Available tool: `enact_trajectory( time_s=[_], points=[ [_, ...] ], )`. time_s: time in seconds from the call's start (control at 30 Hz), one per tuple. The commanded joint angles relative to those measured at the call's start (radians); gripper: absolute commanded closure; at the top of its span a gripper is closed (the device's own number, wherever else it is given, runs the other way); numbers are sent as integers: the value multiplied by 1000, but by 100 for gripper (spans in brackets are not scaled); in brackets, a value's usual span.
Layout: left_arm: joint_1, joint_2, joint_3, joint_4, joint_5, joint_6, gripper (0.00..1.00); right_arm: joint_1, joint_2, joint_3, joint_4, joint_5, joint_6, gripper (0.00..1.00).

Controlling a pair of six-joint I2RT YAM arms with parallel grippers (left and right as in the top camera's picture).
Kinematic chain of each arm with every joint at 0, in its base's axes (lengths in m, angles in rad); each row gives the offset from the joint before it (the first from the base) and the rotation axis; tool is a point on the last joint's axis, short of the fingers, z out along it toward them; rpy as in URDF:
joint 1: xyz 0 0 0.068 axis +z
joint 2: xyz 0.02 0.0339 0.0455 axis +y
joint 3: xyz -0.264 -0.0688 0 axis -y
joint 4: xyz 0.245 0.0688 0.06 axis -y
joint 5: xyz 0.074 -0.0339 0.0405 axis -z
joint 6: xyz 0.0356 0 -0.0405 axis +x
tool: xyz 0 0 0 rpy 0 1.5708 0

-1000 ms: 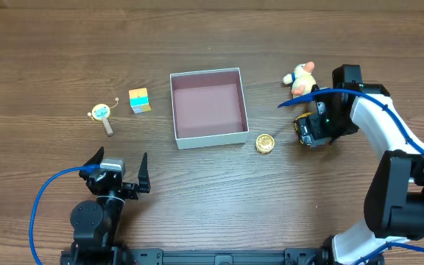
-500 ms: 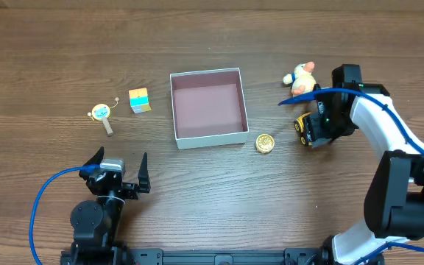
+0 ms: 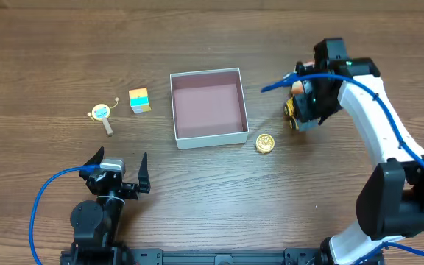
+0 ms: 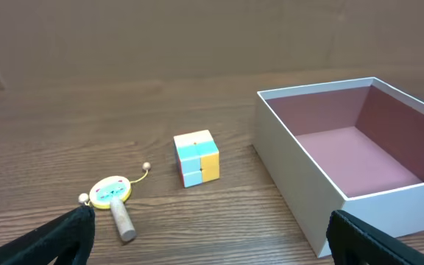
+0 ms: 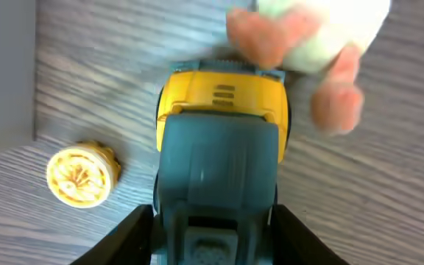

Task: Pack container
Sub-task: 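Carry the truck left and release it inside the white box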

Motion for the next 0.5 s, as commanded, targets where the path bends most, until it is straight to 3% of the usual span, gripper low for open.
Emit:
enact_trajectory(
  time_s=[0.0, 0.2, 0.33, 0.47],
  points=[
    [7, -6, -3, 1, 4, 19, 0, 0, 1, 72, -31, 10, 32, 95],
    [7, -6, -3, 1, 4, 19, 0, 47, 1, 235, -130, 10, 68, 93],
    [7, -6, -3, 1, 4, 19, 0, 162, 1, 360, -139, 1, 148, 93],
    [7, -6, -3, 1, 4, 19, 0, 308, 2, 374, -56, 5, 209, 93]
  ],
)
